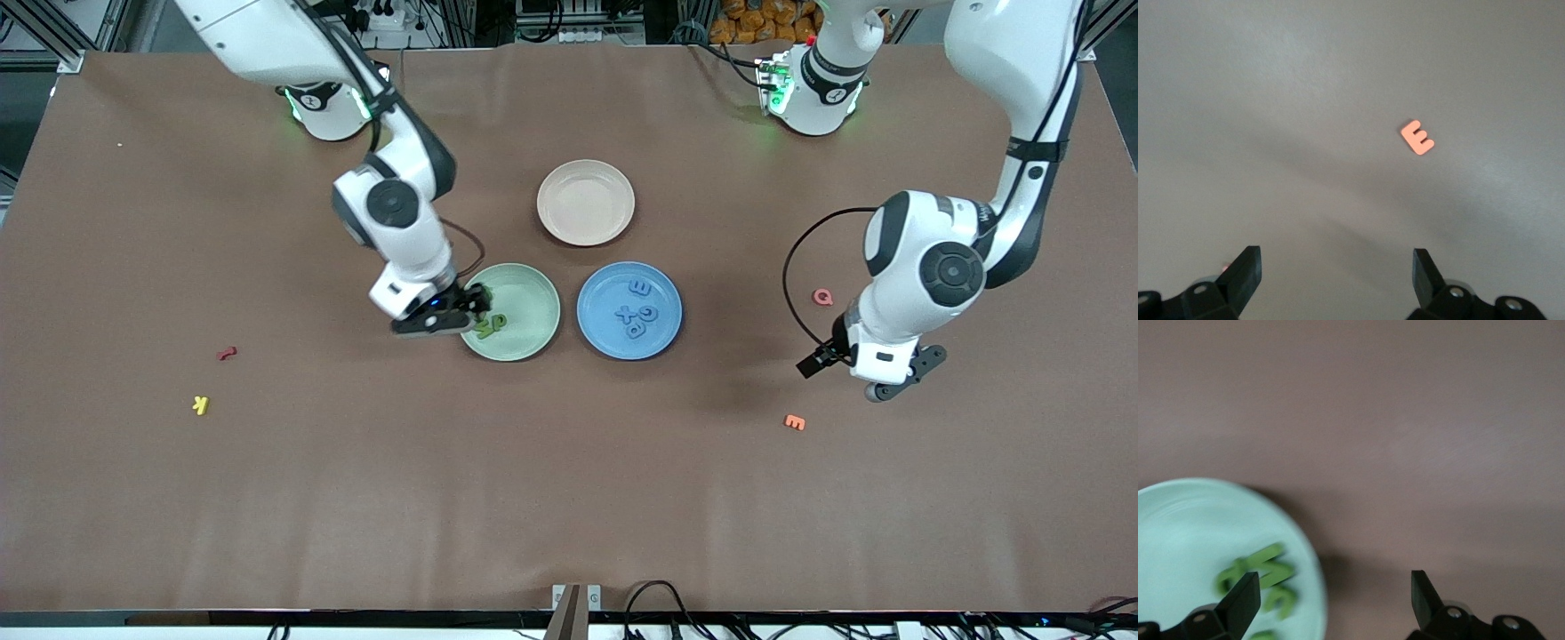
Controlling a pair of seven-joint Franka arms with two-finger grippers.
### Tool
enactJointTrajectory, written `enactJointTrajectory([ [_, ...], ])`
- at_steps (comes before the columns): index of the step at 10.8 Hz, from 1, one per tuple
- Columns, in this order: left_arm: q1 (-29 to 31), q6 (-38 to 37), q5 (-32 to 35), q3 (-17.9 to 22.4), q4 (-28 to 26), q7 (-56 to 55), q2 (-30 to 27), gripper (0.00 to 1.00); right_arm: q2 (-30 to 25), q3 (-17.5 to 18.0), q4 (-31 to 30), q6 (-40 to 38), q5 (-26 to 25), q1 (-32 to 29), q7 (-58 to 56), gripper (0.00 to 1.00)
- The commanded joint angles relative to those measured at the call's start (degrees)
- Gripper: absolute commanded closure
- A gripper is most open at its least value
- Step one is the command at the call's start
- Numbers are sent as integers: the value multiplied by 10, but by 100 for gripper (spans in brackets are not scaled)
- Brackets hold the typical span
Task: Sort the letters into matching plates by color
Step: 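Release the green B on the green plate while the left gripper withdraws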
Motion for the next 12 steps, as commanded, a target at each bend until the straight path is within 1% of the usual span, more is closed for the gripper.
enactJointTrajectory([
  [1,31,-25,2,-14,-19,75,-39,0,1,-42,16,-7,9,-46,-99,0],
  [2,32,-30,2,-14,-19,94,-47,0,3,-62,20,-7,10,-57,-134,0],
  [4,35,-53,2,-14,-19,149,-64,0,11,-71,36,-7,21,-98,-178,0],
  [6,43,-80,1,-14,-20,161,-86,0,11,-96,56,-34,58,-122,-239,0],
  [9,44,-106,-16,-14,-20,164,-119,0,12,-121,87,-57,108,-164,-316,0],
  [10,47,-112,-16,-14,-20,173,-130,0,14,-123,95,-57,121,-179,-333,0],
  [12,57,-145,-28,-14,-19,227,-155,0,19,-144,110,-73,122,-199,-369,0],
])
